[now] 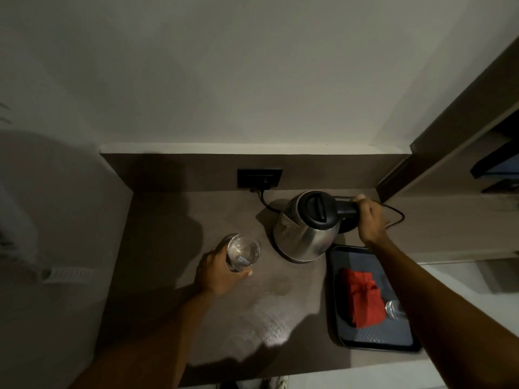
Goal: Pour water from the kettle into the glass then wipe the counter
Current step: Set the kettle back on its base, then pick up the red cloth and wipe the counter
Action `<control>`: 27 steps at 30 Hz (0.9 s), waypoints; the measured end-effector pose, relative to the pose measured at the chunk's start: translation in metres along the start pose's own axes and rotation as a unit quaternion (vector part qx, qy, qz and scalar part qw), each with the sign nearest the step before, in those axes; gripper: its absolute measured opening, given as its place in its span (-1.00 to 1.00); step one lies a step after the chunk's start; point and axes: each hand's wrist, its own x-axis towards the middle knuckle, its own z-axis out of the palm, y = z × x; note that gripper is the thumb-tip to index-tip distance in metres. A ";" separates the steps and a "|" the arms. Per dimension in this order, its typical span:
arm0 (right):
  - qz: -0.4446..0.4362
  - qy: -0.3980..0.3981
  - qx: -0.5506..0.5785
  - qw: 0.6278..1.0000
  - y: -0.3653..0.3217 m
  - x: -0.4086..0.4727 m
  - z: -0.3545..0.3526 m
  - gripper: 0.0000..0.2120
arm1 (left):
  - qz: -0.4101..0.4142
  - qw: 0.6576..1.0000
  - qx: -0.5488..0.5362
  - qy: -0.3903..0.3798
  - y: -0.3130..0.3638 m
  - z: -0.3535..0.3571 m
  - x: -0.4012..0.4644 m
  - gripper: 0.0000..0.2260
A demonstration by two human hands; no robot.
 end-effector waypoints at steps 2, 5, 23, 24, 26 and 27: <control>0.023 0.025 0.000 0.999 -0.004 -0.008 -0.002 -0.62 | -0.008 1.000 0.002 -0.008 0.000 0.001 0.001 -0.14; 0.047 0.120 -0.019 0.992 0.002 -0.047 -0.001 -0.57 | -0.027 0.999 0.008 -0.019 0.000 0.002 0.001 -0.15; 0.148 0.037 -0.338 0.929 0.080 -0.183 0.015 -0.39 | 0.047 0.965 0.257 0.009 -0.122 -0.060 -0.097 -0.35; 0.124 0.052 -0.331 0.934 0.074 -0.186 0.022 -0.41 | 0.048 0.962 0.267 0.006 -0.127 -0.058 -0.101 -0.34; 0.075 0.044 -0.318 0.944 0.061 -0.195 0.045 -0.43 | 0.052 0.958 0.282 0.001 -0.133 -0.056 -0.104 -0.36; 0.059 0.024 -0.311 0.948 0.052 -0.201 0.060 -0.40 | 0.050 0.956 0.290 -0.004 -0.133 -0.056 -0.104 -0.36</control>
